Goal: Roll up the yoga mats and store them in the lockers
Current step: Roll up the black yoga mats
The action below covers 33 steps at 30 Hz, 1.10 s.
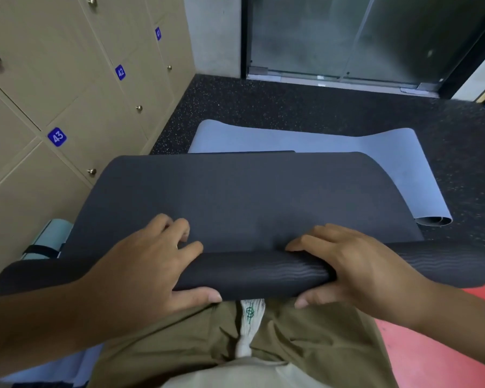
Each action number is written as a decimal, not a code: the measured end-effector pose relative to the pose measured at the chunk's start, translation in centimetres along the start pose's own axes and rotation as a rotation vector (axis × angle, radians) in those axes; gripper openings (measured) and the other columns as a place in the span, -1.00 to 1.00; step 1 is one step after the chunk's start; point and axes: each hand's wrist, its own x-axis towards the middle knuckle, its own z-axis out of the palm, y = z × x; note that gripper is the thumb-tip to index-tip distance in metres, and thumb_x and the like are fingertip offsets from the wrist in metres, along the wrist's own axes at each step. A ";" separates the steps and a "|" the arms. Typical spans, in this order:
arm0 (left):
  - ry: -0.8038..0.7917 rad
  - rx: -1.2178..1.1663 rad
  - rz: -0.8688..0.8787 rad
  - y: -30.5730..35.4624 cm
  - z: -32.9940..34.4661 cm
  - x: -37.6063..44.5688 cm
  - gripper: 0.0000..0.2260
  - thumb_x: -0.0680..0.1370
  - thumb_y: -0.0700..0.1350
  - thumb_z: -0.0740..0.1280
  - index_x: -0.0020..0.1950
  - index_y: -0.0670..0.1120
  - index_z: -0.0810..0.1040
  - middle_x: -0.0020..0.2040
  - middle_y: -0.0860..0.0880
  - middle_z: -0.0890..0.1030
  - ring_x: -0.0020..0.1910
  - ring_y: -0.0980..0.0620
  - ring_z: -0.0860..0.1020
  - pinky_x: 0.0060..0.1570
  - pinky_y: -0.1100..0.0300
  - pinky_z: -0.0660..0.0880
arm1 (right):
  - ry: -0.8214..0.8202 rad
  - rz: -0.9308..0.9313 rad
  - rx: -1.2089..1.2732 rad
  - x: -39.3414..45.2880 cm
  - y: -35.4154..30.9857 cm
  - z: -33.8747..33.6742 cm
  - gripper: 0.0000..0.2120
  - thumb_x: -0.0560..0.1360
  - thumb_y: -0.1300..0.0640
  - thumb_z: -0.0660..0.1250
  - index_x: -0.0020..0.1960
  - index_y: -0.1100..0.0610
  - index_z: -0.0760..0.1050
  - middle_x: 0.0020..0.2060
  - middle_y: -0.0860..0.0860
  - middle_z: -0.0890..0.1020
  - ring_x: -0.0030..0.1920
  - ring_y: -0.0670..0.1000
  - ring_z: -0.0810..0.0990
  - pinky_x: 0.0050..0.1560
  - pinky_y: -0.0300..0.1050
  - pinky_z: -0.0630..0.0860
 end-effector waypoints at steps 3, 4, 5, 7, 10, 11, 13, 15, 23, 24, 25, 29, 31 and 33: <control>0.031 -0.097 -0.013 -0.1 -0.2 0.1 -0.34 0.56 0.50 0.03 0.10 -0.01 0.63 -0.03 0.09 0.44 -0.16 0.04 0.50 -0.27 0.09 0.55 | -0.109 0.078 0.225 1.0 0.5 -1.1 -0.43 0.30 -0.42 0.49 0.20 -0.20 0.46 0.00 -0.24 0.56 0.06 -0.19 0.54 -0.03 -0.29 0.46; 0.035 -0.129 -0.017 -0.1 -0.2 0.1 -0.34 0.56 0.50 0.05 0.20 0.00 0.60 0.01 0.11 0.46 -0.13 0.05 0.53 -0.23 0.08 0.57 | -0.123 0.094 0.302 1.4 0.8 -1.5 -0.47 0.30 -0.34 0.55 0.17 -0.20 0.50 0.00 -0.25 0.58 0.04 -0.19 0.57 -0.04 -0.30 0.46; 0.035 -0.148 -0.016 -0.1 -0.2 0.0 -0.35 0.55 0.49 0.08 0.26 0.00 0.57 0.04 0.12 0.47 -0.10 0.06 0.54 -0.18 0.08 0.58 | -0.139 0.110 0.365 1.8 1.0 -1.8 -0.50 0.30 -0.28 0.59 0.14 -0.19 0.53 0.00 -0.26 0.60 0.03 -0.18 0.59 -0.05 -0.31 0.46; 0.028 -0.174 -0.028 -0.1 -0.2 0.0 -0.36 0.54 0.49 0.11 0.28 0.02 0.53 0.04 0.12 0.48 -0.07 0.06 0.53 -0.12 0.08 0.57 | -0.175 0.128 0.434 2.4 1.3 -2.1 -0.53 0.30 -0.23 0.61 0.13 -0.17 0.56 0.00 -0.27 0.62 0.04 -0.19 0.60 -0.01 -0.29 0.47; -0.012 -0.194 -0.035 -0.4 0.0 0.2 -0.42 0.55 0.49 0.07 0.24 0.08 0.52 0.00 0.16 0.43 -0.07 0.07 0.48 -0.14 0.06 0.56 | -0.192 0.125 0.379 2.8 1.6 -2.2 -0.50 0.28 -0.33 0.57 0.12 -0.21 0.54 0.00 -0.29 0.58 0.12 -0.21 0.51 0.03 -0.31 0.43; -0.043 -0.211 -0.042 -0.6 0.1 0.2 -0.43 0.56 0.49 0.05 0.24 0.11 0.51 -0.01 0.17 0.42 -0.07 0.10 0.46 -0.14 0.07 0.55 | -0.189 0.113 0.339 2.9 1.6 -2.1 -0.49 0.28 -0.38 0.54 0.13 -0.22 0.52 0.00 -0.28 0.57 0.14 -0.20 0.48 0.05 -0.31 0.42; -0.088 -0.247 -0.053 -1.0 0.3 0.3 -0.46 0.55 0.51 0.01 0.23 0.16 0.48 -0.02 0.21 0.40 -0.05 0.15 0.44 -0.10 0.12 0.53 | -0.147 0.079 0.235 2.7 1.4 -2.0 -0.44 0.31 -0.48 0.44 0.17 -0.22 0.46 0.02 -0.27 0.53 0.16 -0.19 0.45 0.08 -0.29 0.41; -0.155 -0.310 -0.081 -1.5 0.1 0.9 -0.45 0.51 0.55 -0.04 0.21 0.24 0.44 -0.02 0.23 0.40 -0.01 0.18 0.43 -0.03 0.20 0.46 | -0.036 0.018 0.074 2.4 0.8 -1.5 -0.42 0.37 -0.53 0.31 0.22 -0.22 0.41 0.02 -0.29 0.46 0.11 -0.19 0.43 0.06 -0.29 0.39; -0.333 -0.592 -0.213 -3.1 -0.3 3.7 -0.48 0.37 0.56 0.15 0.12 0.28 0.52 0.10 0.25 0.44 0.13 0.24 0.49 0.13 0.20 0.44 | 0.214 -0.028 -0.116 1.8 0.4 1.4 -0.40 0.54 -0.43 0.18 0.37 -0.04 0.47 0.14 -0.14 0.53 0.10 0.00 0.52 0.13 -0.10 0.40; -0.300 -0.606 -0.225 -3.0 -0.3 3.6 -0.49 0.37 0.55 0.18 0.13 0.28 0.53 0.12 0.26 0.44 0.15 0.24 0.49 0.13 0.21 0.44 | 0.207 -0.029 -0.098 1.8 0.5 1.3 -0.41 0.55 -0.43 0.17 0.37 -0.05 0.47 0.14 -0.15 0.53 0.11 -0.02 0.52 0.14 -0.09 0.43; -0.246 -0.616 -0.228 -2.9 -0.4 3.5 -0.52 0.39 0.53 0.21 0.13 0.27 0.53 0.14 0.26 0.44 0.16 0.23 0.50 0.13 0.22 0.44 | 0.197 -0.027 -0.073 2.0 0.6 1.1 -0.41 0.56 -0.44 0.18 0.37 -0.06 0.47 0.14 -0.16 0.53 0.11 -0.04 0.51 0.14 -0.09 0.47; -0.031 -0.509 -0.107 -2.1 -0.7 3.1 -0.63 0.52 0.33 0.29 0.25 0.22 0.53 0.18 0.27 0.45 0.18 0.18 0.51 0.16 0.28 0.40 | 0.101 -0.016 0.024 3.4 1.2 0.0 -0.42 0.54 -0.47 0.15 0.38 -0.13 0.44 0.12 -0.27 0.50 0.11 -0.17 0.47 0.13 -0.20 0.45; 0.004 -0.428 -0.034 -1.7 -0.6 3.0 -0.55 0.53 0.31 0.31 0.33 0.12 0.55 0.22 0.22 0.45 0.18 0.14 0.50 0.17 0.22 0.41 | 0.027 0.018 0.107 4.2 1.9 -0.6 -0.42 0.50 -0.51 0.13 0.36 -0.20 0.42 0.11 -0.31 0.49 0.15 -0.23 0.45 0.14 -0.19 0.47; 0.036 -0.366 0.008 -1.4 -0.3 3.1 -0.49 0.52 0.30 0.34 0.36 0.04 0.57 0.23 0.14 0.50 0.16 0.09 0.51 0.13 0.13 0.46 | -0.042 0.046 0.192 5.1 2.6 -1.3 -0.42 0.46 -0.52 0.15 0.33 -0.22 0.43 0.10 -0.30 0.52 0.19 -0.23 0.47 0.17 -0.15 0.49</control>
